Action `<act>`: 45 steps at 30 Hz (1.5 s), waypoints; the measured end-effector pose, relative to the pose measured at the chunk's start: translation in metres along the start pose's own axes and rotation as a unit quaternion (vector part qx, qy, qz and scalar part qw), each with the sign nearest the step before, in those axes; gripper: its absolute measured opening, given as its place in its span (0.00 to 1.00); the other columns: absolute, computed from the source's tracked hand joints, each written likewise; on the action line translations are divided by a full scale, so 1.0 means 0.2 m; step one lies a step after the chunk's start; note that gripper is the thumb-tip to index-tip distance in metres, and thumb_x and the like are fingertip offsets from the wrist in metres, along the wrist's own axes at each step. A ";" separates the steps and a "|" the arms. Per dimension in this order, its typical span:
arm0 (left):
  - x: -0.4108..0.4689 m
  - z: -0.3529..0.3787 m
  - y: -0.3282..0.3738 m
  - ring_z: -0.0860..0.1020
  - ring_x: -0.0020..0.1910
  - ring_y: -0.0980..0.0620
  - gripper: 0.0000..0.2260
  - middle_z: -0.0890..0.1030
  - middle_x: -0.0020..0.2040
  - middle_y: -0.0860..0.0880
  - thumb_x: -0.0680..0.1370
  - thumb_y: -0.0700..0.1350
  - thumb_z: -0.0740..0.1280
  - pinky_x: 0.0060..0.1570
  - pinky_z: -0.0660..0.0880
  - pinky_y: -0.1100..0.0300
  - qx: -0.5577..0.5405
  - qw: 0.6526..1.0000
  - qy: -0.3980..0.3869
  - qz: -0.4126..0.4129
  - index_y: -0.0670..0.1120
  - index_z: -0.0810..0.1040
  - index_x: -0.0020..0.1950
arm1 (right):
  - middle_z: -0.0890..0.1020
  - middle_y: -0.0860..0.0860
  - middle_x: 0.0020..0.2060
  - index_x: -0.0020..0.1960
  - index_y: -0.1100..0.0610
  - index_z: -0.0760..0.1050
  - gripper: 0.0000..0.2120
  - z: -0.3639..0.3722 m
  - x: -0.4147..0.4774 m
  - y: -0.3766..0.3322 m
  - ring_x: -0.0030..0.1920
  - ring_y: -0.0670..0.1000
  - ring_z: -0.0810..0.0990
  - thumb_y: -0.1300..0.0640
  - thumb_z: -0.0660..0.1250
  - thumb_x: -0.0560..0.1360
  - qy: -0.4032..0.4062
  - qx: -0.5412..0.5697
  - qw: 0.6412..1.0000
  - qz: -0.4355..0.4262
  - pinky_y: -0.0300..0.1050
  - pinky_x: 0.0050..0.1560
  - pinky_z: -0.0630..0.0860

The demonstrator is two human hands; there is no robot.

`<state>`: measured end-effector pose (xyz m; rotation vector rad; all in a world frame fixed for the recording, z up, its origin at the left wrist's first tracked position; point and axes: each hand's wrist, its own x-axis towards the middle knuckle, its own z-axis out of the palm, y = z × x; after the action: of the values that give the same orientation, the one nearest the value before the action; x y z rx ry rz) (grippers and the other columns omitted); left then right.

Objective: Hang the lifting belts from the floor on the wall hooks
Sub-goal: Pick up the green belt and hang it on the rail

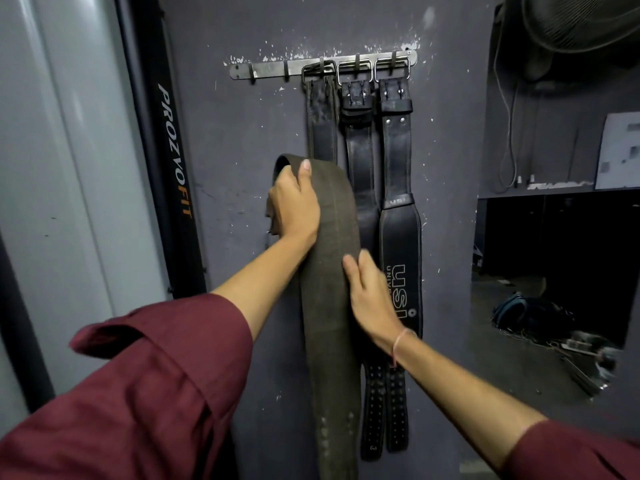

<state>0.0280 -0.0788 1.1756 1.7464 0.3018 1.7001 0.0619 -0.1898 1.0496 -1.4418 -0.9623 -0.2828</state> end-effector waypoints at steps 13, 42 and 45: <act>-0.02 -0.07 -0.04 0.63 0.28 0.58 0.21 0.65 0.29 0.54 0.85 0.49 0.55 0.30 0.61 0.60 0.013 1.000 0.006 -0.017 0.49 0.60 0.33 | 0.73 0.53 0.71 0.74 0.58 0.66 0.39 0.10 0.00 0.04 0.73 0.50 0.70 0.30 0.56 0.75 -0.017 0.074 0.993 0.085 0.54 0.75 0.65; -0.30 -0.19 -0.05 0.82 0.58 0.46 0.41 0.84 0.58 0.45 0.76 0.74 0.47 0.63 0.77 0.51 -0.259 0.856 -0.258 -0.365 0.45 0.79 0.66 | 0.78 0.51 0.38 0.44 0.55 0.71 0.07 -0.05 0.45 -0.34 0.39 0.48 0.77 0.62 0.66 0.79 0.054 0.184 0.981 0.029 0.42 0.41 0.75; -0.11 -0.21 0.04 0.86 0.40 0.50 0.37 0.87 0.44 0.44 0.79 0.71 0.46 0.45 0.82 0.57 -0.260 0.840 -0.305 -0.366 0.44 0.83 0.55 | 0.80 0.55 0.41 0.45 0.55 0.72 0.05 -0.04 0.36 -0.29 0.42 0.52 0.79 0.60 0.67 0.79 0.026 0.185 0.982 0.029 0.49 0.44 0.77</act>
<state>-0.0172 -0.0857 1.1598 1.3911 0.1552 0.5509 0.0692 -0.1797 1.1407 -1.1135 -0.8755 -0.0900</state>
